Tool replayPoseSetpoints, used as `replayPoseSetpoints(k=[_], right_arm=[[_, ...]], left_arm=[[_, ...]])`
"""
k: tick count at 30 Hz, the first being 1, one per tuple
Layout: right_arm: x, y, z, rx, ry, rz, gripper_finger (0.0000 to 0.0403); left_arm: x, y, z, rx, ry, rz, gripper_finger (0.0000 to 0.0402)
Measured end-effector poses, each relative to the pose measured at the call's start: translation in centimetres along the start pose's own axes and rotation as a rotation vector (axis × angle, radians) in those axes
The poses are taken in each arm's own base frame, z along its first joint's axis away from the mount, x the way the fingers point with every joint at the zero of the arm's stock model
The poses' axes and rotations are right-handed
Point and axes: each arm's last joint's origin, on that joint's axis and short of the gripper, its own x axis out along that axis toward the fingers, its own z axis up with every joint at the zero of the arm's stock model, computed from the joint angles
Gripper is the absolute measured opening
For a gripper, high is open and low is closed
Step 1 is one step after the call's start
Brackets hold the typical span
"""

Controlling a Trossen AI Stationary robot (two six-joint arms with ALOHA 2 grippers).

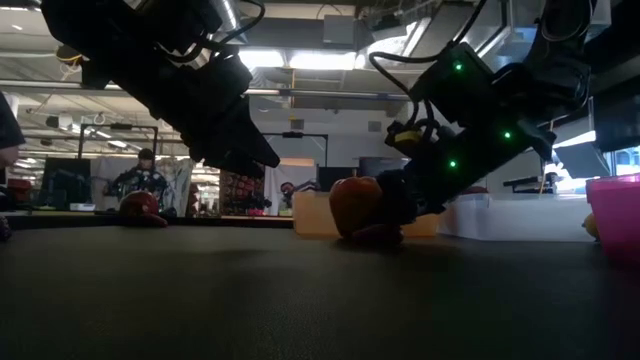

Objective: Sort produce into baskets
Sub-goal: Put the red apple into the white bin

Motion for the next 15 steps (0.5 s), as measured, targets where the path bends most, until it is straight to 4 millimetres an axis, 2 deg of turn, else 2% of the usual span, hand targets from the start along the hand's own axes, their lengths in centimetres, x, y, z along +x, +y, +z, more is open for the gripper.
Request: replayPoseSetpoints(k=[8, 15], right_arm=[[-0.9, -0.3, 0.9, -0.005, 0.013, 0.030, 0.0236], [-1.3, -0.7, 1.1, 0.007, 0.022, -0.025, 0.0318]], left_arm=[[0.0, 0.0, 0.0, 0.003, -0.001, 0.001, 0.0364], [0.0, 0.0, 0.0, 0.003, -0.001, 0.004, 0.0364]])
